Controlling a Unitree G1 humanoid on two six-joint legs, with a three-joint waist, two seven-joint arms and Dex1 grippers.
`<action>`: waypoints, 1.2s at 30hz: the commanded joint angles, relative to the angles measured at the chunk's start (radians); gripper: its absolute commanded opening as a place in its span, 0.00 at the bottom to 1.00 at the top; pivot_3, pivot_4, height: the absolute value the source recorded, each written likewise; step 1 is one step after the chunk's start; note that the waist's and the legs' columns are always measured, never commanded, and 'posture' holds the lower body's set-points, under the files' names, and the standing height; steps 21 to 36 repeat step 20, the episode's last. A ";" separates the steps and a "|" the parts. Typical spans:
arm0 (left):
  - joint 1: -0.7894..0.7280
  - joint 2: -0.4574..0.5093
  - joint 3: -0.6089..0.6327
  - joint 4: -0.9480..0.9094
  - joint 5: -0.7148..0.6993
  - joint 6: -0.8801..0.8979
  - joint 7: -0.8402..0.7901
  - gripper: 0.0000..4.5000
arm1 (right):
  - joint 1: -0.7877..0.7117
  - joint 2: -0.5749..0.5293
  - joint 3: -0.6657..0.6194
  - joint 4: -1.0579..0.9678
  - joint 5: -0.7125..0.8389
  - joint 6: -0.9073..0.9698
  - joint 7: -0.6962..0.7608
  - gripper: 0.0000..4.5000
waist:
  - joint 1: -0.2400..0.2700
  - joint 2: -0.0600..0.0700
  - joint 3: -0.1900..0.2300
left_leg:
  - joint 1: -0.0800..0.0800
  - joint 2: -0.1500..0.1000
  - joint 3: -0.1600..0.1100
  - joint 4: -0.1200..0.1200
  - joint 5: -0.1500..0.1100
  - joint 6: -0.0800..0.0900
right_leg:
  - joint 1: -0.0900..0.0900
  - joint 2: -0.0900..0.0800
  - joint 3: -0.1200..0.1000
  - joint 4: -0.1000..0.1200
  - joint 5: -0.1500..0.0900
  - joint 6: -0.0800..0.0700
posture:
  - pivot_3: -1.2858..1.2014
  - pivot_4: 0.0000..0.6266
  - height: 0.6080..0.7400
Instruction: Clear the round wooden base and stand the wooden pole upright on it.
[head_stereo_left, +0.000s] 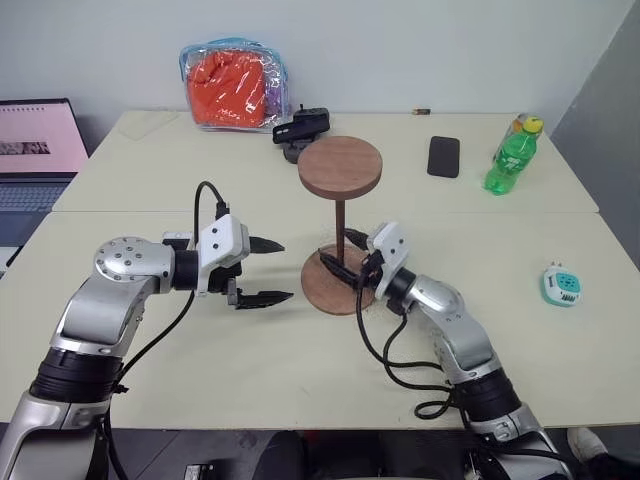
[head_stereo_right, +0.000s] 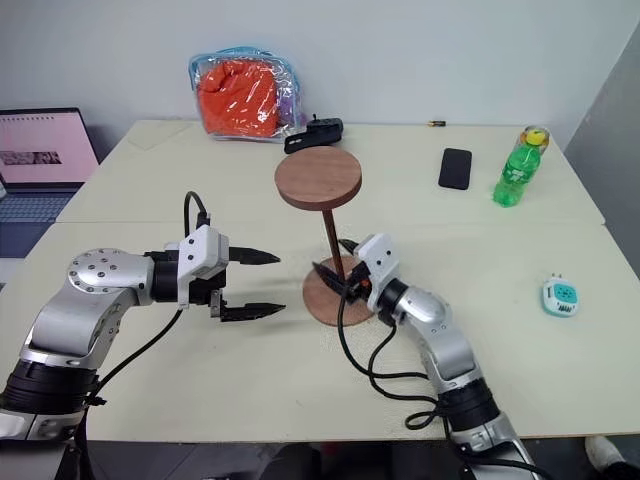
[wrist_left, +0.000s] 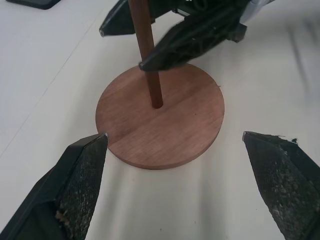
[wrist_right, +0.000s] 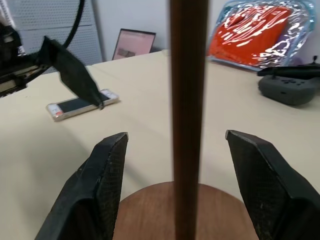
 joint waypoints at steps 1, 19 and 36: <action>-0.011 -0.008 0.029 -0.013 -0.020 -0.010 0.014 1.00 | 0.010 -0.042 0.007 -0.090 -0.003 0.024 0.036 0.93 | 0.002 0.000 0.000 | 0.000 -0.001 0.000 0.000 0.000 0.000 | 0.000 0.000 0.000 0.000 0.000 0.000 | 0.52 0.24 1.00; 0.066 0.110 0.134 -0.048 -0.021 0.074 0.067 1.00 | 0.386 -0.698 -0.585 -0.587 0.363 0.304 0.384 0.97 | 0.022 0.000 0.004 | -0.004 -0.002 0.000 0.000 0.000 0.000 | 0.001 0.000 -0.003 -0.005 0.000 0.000 | 0.52 0.24 1.00; 0.065 0.111 0.139 -0.045 -0.025 0.073 0.063 1.00 | 0.395 -0.707 -0.596 -0.591 0.371 0.307 0.384 0.97 | 0.022 0.000 0.004 | -0.004 -0.002 0.000 0.000 0.000 0.000 | 0.001 0.000 -0.003 -0.005 0.000 0.000 | 0.52 0.24 1.00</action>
